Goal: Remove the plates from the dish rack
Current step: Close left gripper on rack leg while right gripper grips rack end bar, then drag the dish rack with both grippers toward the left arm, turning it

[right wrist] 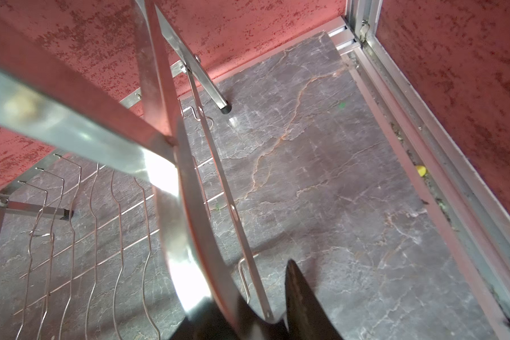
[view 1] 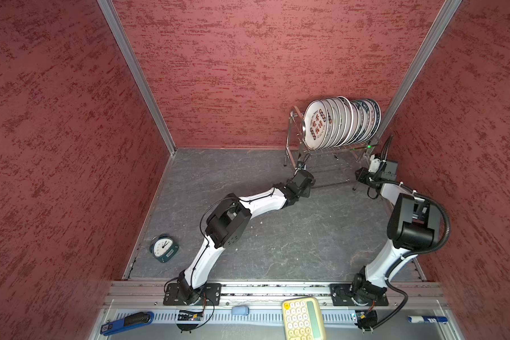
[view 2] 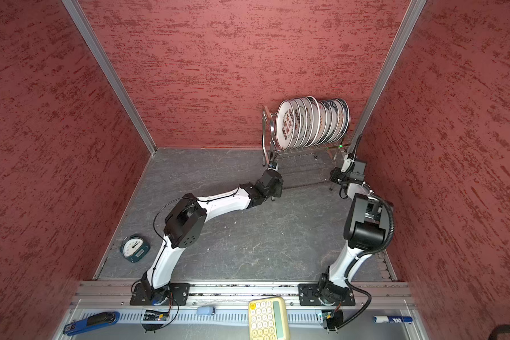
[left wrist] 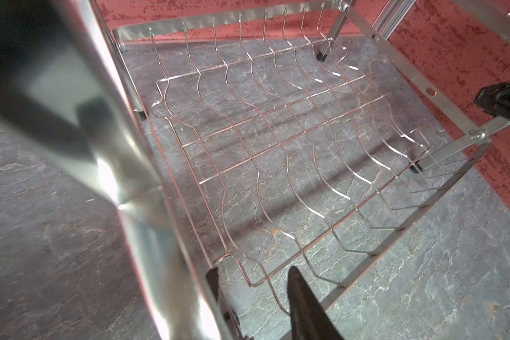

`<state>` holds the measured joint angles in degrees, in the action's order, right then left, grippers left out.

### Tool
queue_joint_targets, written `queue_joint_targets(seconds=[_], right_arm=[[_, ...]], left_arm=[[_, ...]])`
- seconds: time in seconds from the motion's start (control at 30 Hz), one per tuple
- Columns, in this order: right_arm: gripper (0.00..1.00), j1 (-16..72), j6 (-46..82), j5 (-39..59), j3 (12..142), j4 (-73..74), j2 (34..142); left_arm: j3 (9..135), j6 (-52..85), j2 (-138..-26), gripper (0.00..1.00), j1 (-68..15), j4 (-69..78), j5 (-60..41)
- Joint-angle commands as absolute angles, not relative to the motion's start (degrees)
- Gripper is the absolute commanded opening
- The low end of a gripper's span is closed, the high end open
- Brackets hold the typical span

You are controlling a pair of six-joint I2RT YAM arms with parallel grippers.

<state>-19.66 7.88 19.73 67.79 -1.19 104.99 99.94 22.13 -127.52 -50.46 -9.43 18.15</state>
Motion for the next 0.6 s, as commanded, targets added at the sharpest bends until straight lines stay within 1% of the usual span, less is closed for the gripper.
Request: queue_joint_targets(seconds=[0.0,0.2,0.3,0.43,0.5,0.57], right_arm=[[0.34,-18.22,7.27,23.04,66.90,-2.77,104.99],[0.32,-18.21,7.20,23.00,66.49,-2.37,105.09],[0.31,-18.21,7.20,23.29,66.59,-2.44,105.37],[0.30,-18.26,7.22,23.03,66.37,-2.31,105.64],[0.28,-18.23,6.96,22.98,66.28,-2.58,105.48],[0.27,-18.19,7.03,23.08,66.12,-2.59,105.37]], left_arm=[[101.31,20.95,-129.80,0.35,-50.40,-9.53,18.11],[101.27,20.68,-130.30,0.17,-50.36,-10.07,17.06],[101.17,20.66,-130.60,0.13,-50.35,-10.37,17.05],[100.69,20.56,-130.60,0.03,-50.32,-10.74,17.06],[99.99,20.79,-130.30,0.00,-50.34,-10.81,17.16],[99.12,21.09,-129.91,0.00,-50.36,-10.62,17.12]])
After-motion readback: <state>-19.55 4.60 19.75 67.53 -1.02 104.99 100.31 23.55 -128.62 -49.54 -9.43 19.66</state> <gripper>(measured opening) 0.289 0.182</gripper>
